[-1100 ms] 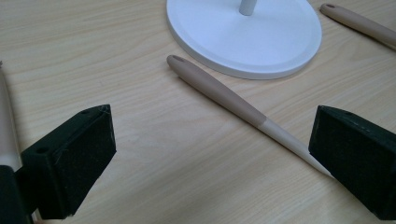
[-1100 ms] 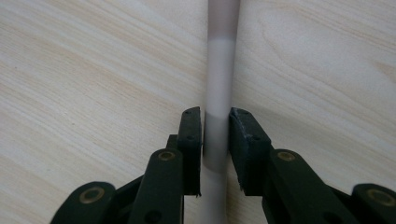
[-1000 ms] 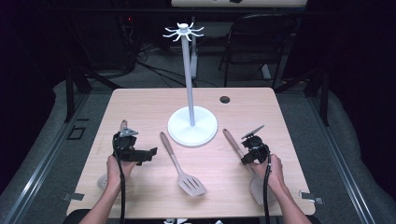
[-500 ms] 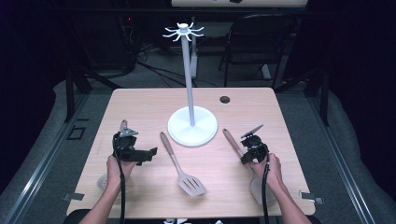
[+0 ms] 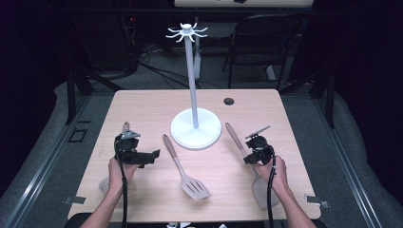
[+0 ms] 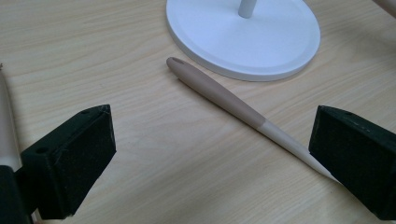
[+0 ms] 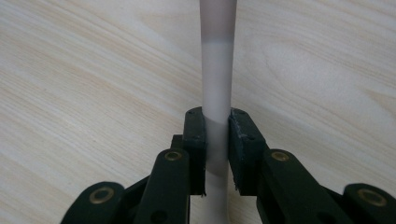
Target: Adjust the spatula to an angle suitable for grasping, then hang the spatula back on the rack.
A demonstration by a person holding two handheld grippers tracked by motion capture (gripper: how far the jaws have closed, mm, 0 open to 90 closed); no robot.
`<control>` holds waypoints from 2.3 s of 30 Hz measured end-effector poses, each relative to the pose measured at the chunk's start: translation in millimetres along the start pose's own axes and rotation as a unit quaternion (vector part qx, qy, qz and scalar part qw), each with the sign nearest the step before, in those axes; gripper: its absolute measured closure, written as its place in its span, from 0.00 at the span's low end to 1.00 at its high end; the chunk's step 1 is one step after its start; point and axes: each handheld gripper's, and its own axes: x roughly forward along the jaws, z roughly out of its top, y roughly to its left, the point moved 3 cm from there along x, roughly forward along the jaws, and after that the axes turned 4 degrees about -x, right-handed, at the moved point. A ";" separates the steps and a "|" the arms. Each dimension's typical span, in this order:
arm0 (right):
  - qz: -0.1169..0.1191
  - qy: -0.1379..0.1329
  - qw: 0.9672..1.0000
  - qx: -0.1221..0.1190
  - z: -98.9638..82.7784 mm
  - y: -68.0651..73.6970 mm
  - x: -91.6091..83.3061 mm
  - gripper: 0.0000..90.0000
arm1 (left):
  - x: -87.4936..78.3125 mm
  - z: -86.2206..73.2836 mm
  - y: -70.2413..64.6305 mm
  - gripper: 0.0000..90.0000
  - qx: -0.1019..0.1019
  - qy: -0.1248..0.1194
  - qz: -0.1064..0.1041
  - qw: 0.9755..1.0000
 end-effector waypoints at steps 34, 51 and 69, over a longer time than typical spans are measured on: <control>0.030 -0.110 0.991 -0.064 12.6 45.8 -29.9 0.87 | 3.8 1.1 -5.4 0.00 0.007 -0.001 -0.013 1.000; 0.028 -0.132 0.988 -0.079 17.8 51.1 -37.6 0.87 | 8.0 4.7 -16.2 0.00 0.008 0.000 -0.041 0.999; 0.034 -0.152 0.984 -0.090 29.3 61.7 -40.2 0.87 | 20.2 34.6 -48.4 0.00 0.030 -0.021 -0.098 0.995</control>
